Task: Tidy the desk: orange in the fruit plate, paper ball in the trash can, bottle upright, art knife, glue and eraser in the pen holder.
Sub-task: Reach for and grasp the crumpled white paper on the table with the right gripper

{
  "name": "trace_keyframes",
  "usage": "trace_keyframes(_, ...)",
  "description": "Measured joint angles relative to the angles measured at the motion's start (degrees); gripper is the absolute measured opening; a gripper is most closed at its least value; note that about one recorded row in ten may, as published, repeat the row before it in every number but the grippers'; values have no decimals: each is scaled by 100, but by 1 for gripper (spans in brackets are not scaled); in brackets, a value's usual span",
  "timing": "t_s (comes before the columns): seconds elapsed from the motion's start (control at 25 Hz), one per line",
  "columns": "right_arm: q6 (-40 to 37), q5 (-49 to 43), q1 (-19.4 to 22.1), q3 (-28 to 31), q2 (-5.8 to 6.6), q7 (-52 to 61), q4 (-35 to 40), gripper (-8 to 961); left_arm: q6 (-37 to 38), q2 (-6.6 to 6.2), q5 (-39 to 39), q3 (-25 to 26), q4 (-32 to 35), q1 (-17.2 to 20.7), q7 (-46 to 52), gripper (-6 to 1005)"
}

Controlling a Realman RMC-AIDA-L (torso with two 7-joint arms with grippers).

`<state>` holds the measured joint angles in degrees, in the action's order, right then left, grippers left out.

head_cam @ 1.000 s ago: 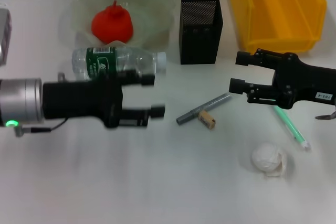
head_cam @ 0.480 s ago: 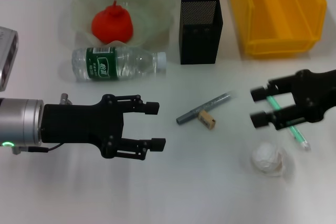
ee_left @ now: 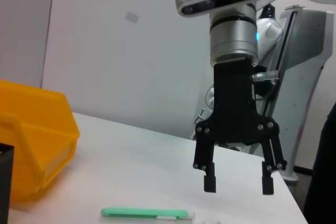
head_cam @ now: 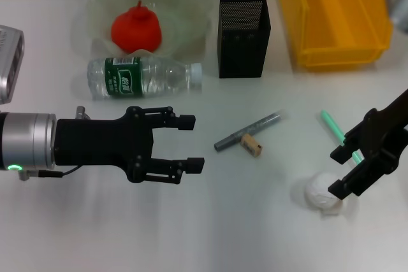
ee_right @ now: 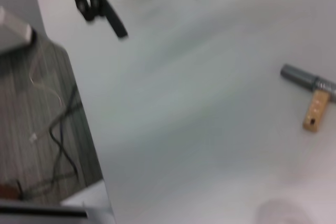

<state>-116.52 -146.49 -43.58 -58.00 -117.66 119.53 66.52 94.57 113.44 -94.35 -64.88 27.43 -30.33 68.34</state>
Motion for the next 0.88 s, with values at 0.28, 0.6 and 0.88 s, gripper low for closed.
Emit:
trace_keyframes(0.28, 429, -283, -53, -750, -119, 9, -12, 772, -70, 6, 25, 15, -1, 2, 111, 801)
trace_keyframes(0.6, 990, -291, -24, -1375, -134, -13, -253, 772, -82, 24, 38, 90, -1, 27, 142, 801)
trace_keyframes(0.88, 1254, -266, -5, -1666, -150, -24, -410, 772, -89, 23, 40, 90, -1, 35, 151, 801)
